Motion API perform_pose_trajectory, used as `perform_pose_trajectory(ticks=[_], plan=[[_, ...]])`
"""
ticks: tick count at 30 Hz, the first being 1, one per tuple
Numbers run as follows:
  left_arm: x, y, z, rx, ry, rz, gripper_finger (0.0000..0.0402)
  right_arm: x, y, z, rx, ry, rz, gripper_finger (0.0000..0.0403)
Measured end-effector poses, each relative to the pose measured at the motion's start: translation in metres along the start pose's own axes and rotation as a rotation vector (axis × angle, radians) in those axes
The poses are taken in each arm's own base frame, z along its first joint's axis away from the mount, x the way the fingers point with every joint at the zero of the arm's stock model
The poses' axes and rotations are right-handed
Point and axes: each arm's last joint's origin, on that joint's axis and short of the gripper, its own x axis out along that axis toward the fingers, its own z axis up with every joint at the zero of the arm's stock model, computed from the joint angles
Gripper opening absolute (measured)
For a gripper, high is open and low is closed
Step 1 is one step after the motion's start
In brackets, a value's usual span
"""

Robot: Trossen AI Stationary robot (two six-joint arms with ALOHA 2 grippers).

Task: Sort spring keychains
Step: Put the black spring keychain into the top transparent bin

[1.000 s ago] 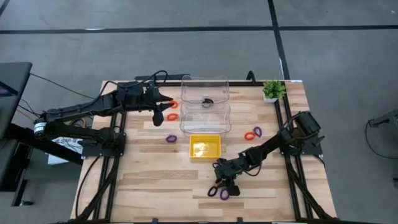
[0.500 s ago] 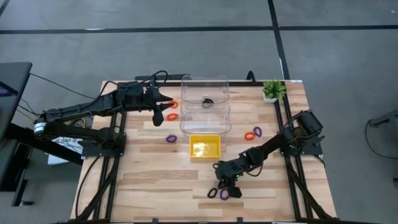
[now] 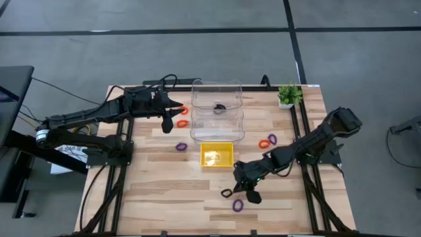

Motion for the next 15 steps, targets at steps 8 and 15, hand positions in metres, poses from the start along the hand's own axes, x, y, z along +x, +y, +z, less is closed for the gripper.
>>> perform_pose_trajectory(ticks=[8,15], plan=[[0.0,0.0,0.002,-0.049,-0.02,0.006,0.0104,-0.053,-0.002,0.005,-0.037,0.025,-0.079,0.0001],[0.0,0.0,0.002,-0.183,-0.025,0.007,0.0104,-0.098,-0.017,0.007,-0.121,0.028,-0.147,0.0001]])
